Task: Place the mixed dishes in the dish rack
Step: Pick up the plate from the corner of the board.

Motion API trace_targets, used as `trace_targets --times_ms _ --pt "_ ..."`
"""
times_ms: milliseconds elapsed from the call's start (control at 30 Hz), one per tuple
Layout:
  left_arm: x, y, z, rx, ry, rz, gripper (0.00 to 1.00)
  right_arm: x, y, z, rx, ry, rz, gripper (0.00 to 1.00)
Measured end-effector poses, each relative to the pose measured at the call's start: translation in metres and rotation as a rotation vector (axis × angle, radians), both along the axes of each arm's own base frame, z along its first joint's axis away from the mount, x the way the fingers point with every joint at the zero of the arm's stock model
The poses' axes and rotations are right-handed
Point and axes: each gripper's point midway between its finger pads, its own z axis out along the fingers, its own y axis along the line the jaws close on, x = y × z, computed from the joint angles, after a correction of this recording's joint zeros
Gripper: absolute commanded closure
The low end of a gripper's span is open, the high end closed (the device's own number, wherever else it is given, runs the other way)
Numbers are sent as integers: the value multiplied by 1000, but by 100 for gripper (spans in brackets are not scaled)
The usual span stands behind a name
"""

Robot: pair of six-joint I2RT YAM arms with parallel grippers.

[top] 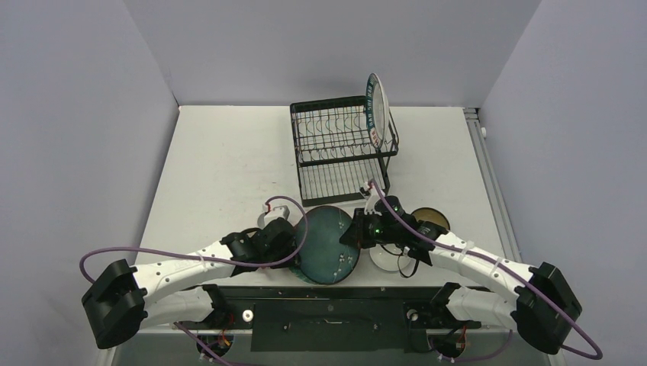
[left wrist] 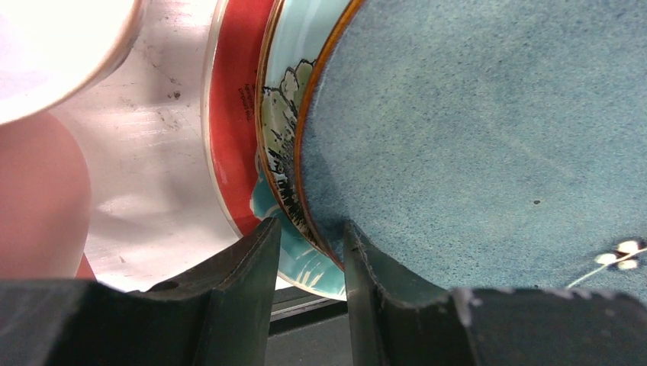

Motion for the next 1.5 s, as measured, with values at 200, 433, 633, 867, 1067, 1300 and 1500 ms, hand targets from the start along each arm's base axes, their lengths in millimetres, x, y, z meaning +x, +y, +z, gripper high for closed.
trace_targets --times_ms 200,433,633,867,1067,1300,1500 --pt "0 0 1 -2 -1 0 66 0 -5 3 -19 -1 -13 100" --pt "-1 2 0 7 2 1 64 -1 -11 7 -48 -12 -14 100" --pt "0 2 1 5 -6 4 59 0 -22 13 -107 -44 -15 100" --pt "0 3 4 0 -11 2 54 -2 -34 18 -158 -60 -19 100" --pt "-3 8 8 20 -7 -11 49 -3 -42 25 -191 -77 -23 100" --pt "-3 10 29 14 -37 -38 41 -1 -46 45 -186 -111 -34 100" --pt "1 6 56 -1 -82 -78 35 1 -49 63 -194 -133 -40 100"
